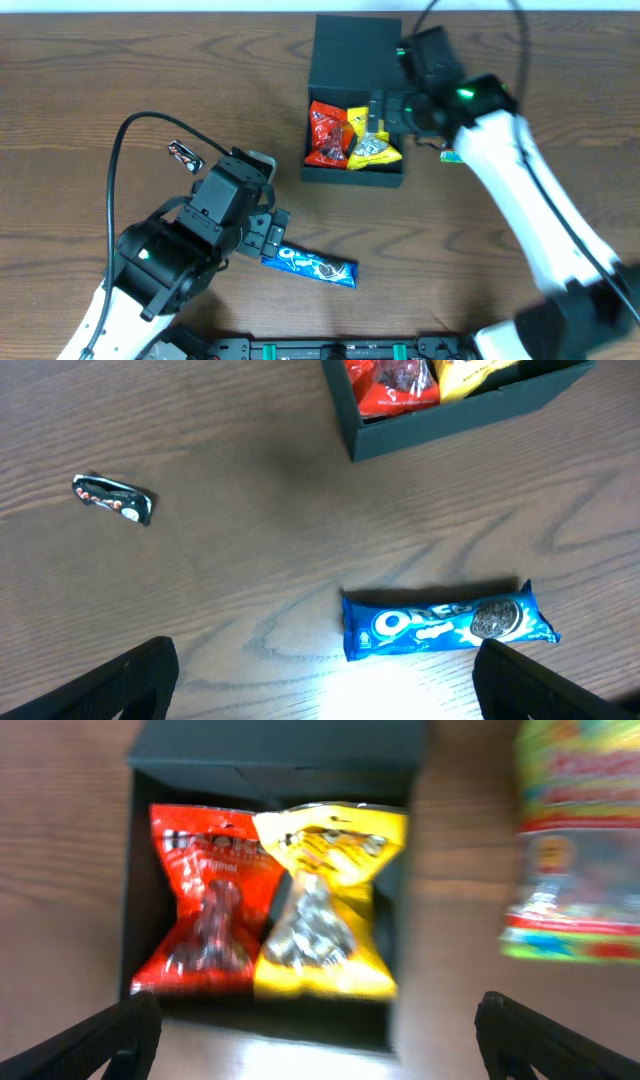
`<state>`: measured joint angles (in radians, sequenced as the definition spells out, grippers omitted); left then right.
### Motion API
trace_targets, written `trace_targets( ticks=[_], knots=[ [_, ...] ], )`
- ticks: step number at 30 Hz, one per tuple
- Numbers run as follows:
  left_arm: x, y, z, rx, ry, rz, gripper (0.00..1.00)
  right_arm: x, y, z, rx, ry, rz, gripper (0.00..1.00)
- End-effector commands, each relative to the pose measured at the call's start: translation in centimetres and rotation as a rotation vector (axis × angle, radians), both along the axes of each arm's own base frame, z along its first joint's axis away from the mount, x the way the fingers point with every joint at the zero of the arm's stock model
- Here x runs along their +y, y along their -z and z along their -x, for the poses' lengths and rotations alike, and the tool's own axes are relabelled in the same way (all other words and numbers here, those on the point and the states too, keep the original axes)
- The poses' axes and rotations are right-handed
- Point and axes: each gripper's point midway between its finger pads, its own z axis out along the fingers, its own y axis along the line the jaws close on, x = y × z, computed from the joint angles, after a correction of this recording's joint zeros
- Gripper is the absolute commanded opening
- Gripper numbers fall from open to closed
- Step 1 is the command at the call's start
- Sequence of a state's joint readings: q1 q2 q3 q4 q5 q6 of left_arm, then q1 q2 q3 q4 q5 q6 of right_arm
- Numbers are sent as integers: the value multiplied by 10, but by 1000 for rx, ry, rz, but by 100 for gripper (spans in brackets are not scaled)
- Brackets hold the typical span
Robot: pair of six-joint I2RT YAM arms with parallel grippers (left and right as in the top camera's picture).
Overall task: Pack container
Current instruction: 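Release the yellow bag and raise the right gripper out of box, then move the right gripper to the green Haribo bag and grasp it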
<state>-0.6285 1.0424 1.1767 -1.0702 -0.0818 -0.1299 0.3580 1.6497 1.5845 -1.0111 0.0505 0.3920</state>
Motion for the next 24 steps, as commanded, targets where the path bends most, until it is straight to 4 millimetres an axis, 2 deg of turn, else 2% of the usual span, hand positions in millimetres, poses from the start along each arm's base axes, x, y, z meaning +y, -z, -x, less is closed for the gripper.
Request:
trace_targets(
  ticks=[1, 2, 4, 6, 10, 15, 17, 21, 24],
  knots=[
    [2, 0, 0, -3, -1, -4, 95, -48, -22, 6, -40, -7, 125, 99],
    [2, 0, 0, -3, -1, -4, 95, -75, -23, 13, -12, -8, 152, 99],
    [2, 0, 0, -3, -1, -4, 95, -113, -17, 18, 39, 40, 175, 99],
    [2, 0, 0, -3, -1, -4, 95, -135, -11, 13, 54, 35, 150, 99],
    [1, 0, 0, -3, 0, -4, 95, -147, -7, -21, -37, -59, 99, 99],
    [2, 0, 0, -3, -1, -4, 95, -152, 10, -42, -45, -50, 104, 99],
    [2, 0, 0, -3, -1, -4, 95, -153, 29, -53, -23, -51, 106, 99],
    [2, 0, 0, -2, 0, -4, 95, -166, 86, -68, 84, 12, 143, 99],
    [2, 0, 1, -2, -1, -4, 95, -171, 115, -76, 122, 17, 144, 99]
  ],
)
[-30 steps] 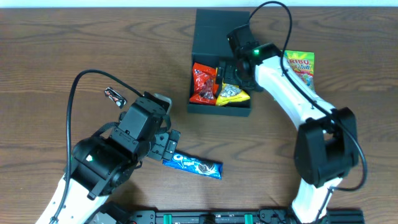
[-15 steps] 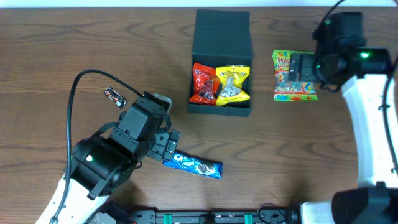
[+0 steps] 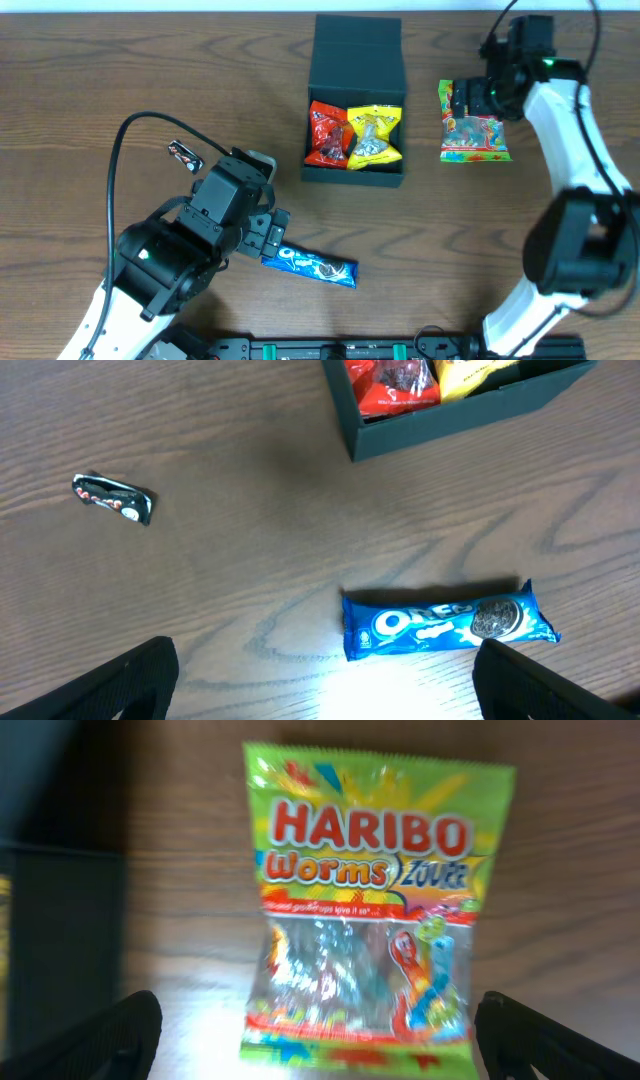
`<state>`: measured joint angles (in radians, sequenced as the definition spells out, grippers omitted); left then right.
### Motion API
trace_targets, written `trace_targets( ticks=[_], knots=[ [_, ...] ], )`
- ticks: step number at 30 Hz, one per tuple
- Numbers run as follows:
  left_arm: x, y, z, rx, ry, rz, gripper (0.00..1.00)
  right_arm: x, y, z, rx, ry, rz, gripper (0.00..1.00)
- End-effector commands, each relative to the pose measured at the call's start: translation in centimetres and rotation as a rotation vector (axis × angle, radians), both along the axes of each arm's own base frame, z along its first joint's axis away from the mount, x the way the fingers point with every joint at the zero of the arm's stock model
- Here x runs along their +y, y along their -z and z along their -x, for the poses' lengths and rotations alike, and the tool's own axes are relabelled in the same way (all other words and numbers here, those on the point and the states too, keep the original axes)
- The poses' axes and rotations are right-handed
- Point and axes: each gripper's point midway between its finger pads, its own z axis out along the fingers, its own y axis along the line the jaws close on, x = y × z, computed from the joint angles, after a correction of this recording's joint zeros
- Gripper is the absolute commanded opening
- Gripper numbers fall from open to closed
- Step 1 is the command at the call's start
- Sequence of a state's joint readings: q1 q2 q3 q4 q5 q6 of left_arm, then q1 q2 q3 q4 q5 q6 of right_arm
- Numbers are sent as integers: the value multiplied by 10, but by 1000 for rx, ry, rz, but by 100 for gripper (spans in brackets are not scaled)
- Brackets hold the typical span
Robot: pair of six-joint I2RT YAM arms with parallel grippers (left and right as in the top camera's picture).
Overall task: Pack container
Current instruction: 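Move the right gripper to the green Haribo bag and grasp it, then carry the Haribo bag over the box and lower it on top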
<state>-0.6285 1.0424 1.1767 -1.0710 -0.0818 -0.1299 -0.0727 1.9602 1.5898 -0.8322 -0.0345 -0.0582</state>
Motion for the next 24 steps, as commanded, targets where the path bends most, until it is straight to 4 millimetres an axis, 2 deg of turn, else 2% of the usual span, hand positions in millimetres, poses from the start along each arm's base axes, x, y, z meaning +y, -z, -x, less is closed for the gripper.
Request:
trace_targets(
  ticks=[1, 7, 14, 19, 24],
  knots=[
    [1, 0, 0, -3, -1, -3, 95, -13, 19, -5, 22, 38, 16, 99],
    [1, 0, 0, -2, -1, -3, 95, -20, 61, -10, 72, 61, 24, 99],
    [1, 0, 0, -2, -1, -3, 95, -25, 75, -11, 89, 125, 17, 99],
    [1, 0, 1, -1, -1, -2, 95, -24, 97, -2, 153, 132, 12, 99],
    [0, 0, 1, 1, 3, 2, 95, -24, 103, 1, 170, 153, 6, 99]
  ],
)
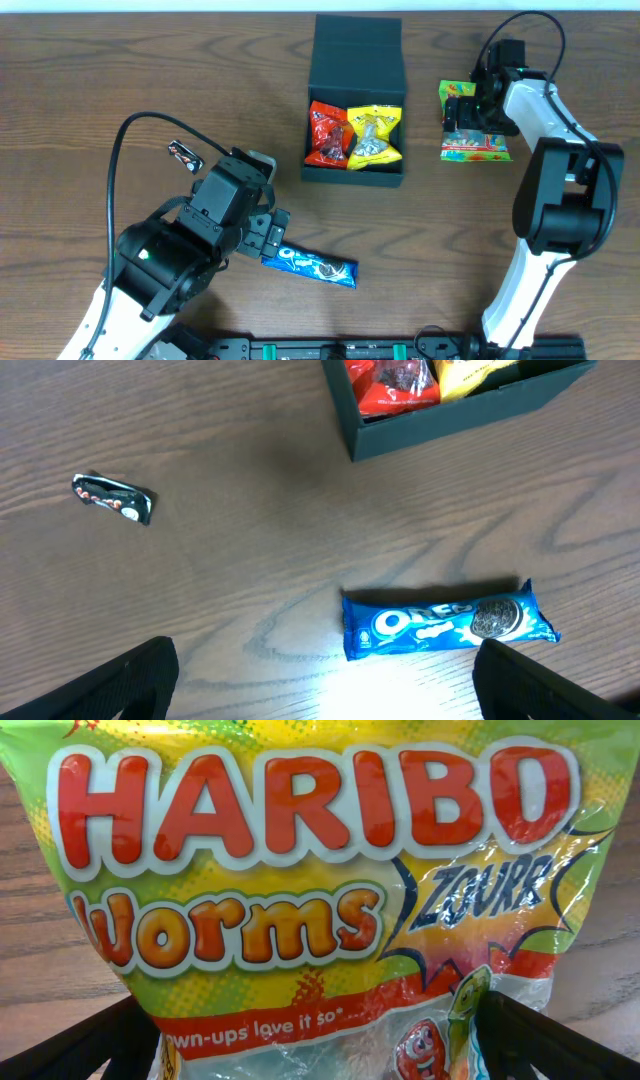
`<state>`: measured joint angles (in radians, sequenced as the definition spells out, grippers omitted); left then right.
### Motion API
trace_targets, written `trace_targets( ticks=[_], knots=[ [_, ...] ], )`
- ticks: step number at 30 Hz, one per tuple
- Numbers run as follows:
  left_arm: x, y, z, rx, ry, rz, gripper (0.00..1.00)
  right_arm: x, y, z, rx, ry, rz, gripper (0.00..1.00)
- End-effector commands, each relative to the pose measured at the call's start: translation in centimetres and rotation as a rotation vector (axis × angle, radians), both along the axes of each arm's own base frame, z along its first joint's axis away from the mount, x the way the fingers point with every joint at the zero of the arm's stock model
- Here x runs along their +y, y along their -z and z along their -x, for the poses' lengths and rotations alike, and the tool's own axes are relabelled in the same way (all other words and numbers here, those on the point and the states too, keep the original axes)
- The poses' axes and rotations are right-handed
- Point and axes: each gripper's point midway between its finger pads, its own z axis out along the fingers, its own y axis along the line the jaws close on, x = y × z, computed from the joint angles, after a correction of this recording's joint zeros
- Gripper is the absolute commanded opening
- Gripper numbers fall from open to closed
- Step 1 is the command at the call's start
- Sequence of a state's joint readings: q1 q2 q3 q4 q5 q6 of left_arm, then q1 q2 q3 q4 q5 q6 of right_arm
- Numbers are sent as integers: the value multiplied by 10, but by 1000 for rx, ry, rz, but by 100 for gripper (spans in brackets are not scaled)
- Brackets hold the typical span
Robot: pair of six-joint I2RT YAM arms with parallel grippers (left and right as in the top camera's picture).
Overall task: Pack container
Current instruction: 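Carry the Haribo bag over the box and lower it on top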
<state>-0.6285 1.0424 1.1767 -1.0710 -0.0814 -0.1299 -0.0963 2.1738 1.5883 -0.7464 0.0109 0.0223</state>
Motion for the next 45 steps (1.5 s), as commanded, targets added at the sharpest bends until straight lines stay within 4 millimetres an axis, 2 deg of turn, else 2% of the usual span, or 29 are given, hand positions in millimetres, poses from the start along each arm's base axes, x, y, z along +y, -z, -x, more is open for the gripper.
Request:
trace_targets(
  ticks=[1, 2, 3, 4, 5, 7, 9, 11, 19, 21, 23, 29, 32, 34, 37, 38, 39, 40, 45],
  knots=[
    [0, 0, 1, 1, 3, 2, 95, -5, 14, 6, 38, 39, -2, 99],
    [0, 0, 1, 1, 3, 2, 95, -5, 14, 6, 38, 39, -2, 99],
    [0, 0, 1, 1, 3, 2, 95, -5, 14, 6, 40, 39, -2, 95],
    [0, 0, 1, 1, 3, 2, 95, -4, 14, 7, 43, 39, -3, 83],
    [0, 0, 1, 1, 2, 2, 95, -4, 15, 7, 45, 39, -3, 66],
    [0, 0, 1, 1, 3, 2, 95, -4, 15, 9, 52, 38, -3, 48],
    [0, 0, 1, 1, 3, 2, 95, -4, 15, 11, 61, 39, -4, 42],
    [0, 0, 1, 1, 3, 2, 95, -4, 15, 11, 62, 39, -4, 30],
    [0, 0, 1, 1, 3, 2, 95, -4, 12, 11, 56, 39, -4, 1],
    [0, 0, 1, 1, 3, 2, 95, -4, 7, 10, 46, 39, -3, 1],
    [0, 0, 1, 1, 3, 2, 95, -4, -10, 8, 16, 39, -1, 1],
    [0, 0, 1, 1, 3, 2, 95, 0, -91, 12, -116, 86, -8, 1],
    [0, 0, 1, 1, 3, 2, 95, 14, -147, 27, -200, 128, -32, 1],
    [0, 0, 1, 1, 3, 2, 95, 31, -177, 42, -238, 152, -66, 1],
    [0, 0, 1, 1, 3, 2, 95, 63, -203, 61, -257, 145, -140, 1],
    [0, 0, 1, 1, 3, 2, 95, 81, -210, 68, -258, 124, -179, 1],
    [0, 0, 1, 1, 3, 2, 95, 106, -214, 75, -249, 90, -220, 1],
    [0, 0, 1, 1, 3, 2, 95, 122, -214, 79, -236, 86, -237, 1],
    [0, 0, 2, 4, 5, 5, 95, 177, -207, 86, -227, 95, -243, 1]
  ],
)
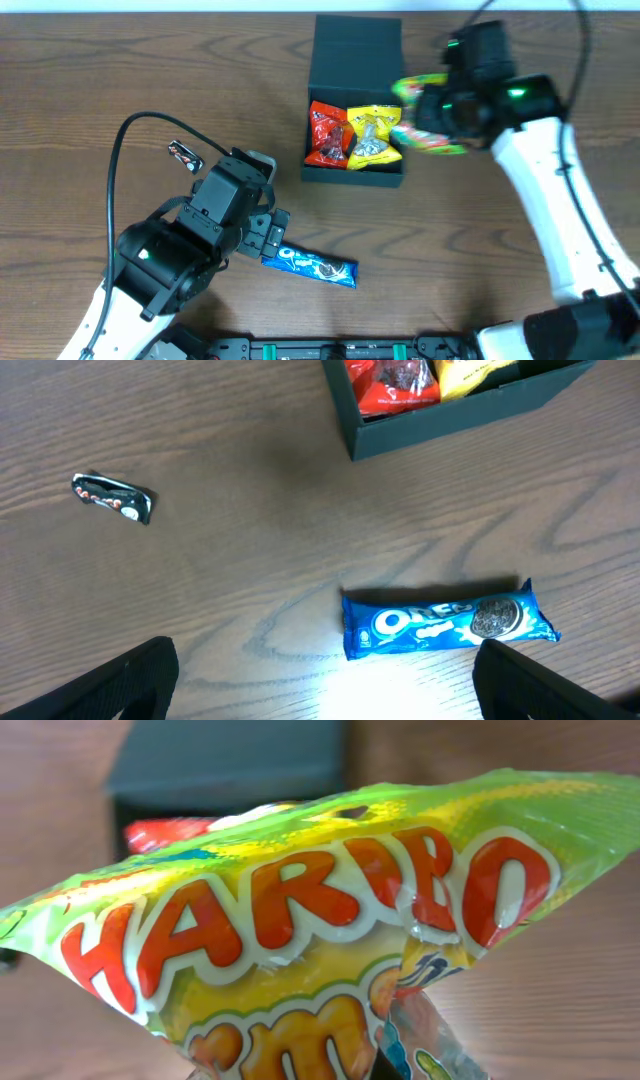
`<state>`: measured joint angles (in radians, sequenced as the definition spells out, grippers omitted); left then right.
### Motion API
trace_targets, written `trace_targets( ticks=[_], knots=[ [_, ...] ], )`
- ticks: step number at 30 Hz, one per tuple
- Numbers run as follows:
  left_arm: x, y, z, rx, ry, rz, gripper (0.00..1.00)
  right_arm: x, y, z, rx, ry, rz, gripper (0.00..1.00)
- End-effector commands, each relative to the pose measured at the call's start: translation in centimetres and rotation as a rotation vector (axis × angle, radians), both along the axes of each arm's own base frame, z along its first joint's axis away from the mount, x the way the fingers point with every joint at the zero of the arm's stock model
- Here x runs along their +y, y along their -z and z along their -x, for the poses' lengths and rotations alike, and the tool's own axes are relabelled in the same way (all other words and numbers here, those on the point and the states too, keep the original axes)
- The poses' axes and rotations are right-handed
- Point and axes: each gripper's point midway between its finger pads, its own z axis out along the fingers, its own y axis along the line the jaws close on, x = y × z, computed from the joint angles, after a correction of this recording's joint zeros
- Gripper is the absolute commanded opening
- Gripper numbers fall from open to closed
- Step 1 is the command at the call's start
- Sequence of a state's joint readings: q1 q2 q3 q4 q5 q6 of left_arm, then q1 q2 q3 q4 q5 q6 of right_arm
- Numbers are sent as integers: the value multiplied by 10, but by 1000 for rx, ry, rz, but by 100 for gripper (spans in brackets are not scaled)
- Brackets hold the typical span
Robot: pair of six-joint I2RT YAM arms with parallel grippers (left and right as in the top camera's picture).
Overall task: Pack container
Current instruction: 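Carry the Haribo bag over the box and lower it on top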
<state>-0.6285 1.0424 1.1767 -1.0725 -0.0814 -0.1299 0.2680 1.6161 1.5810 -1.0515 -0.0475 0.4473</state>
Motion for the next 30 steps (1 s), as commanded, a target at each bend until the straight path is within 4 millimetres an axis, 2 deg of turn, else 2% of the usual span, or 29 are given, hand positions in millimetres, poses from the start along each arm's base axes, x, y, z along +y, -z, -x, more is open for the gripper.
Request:
trace_targets(
  ticks=[1, 5, 7, 13, 15, 20, 23, 26, 30],
  knots=[
    [-2, 0, 2, 6, 10, 11, 95, 28, 0, -1, -15, 81, -19, 1],
    [-3, 0, 3, 12, 15, 18, 95, 67, 10, -7, -44, 50, -19, 1],
    [-3, 0, 3, 12, 15, 18, 95, 76, 25, -9, -22, 64, -4, 1],
    [-3, 0, 3, 14, 17, 20, 95, 79, 93, -28, 83, 84, 58, 1],
    [-3, 1, 4, 18, 16, 16, 95, 76, 106, -32, 103, 91, 70, 1],
    [-1, 3, 7, 31, 16, 7, 95, 64, 122, -40, 117, 64, 104, 1],
    [-1, 3, 7, 30, 16, 7, 95, 61, 121, -42, 115, 66, 104, 1],
    [-1, 3, 7, 30, 16, 7, 95, 74, 114, -43, 118, 5, 48, 1],
    [-1, 3, 7, 31, 16, 7, 95, 76, 112, -44, 112, -20, 51, 1]
  ],
)
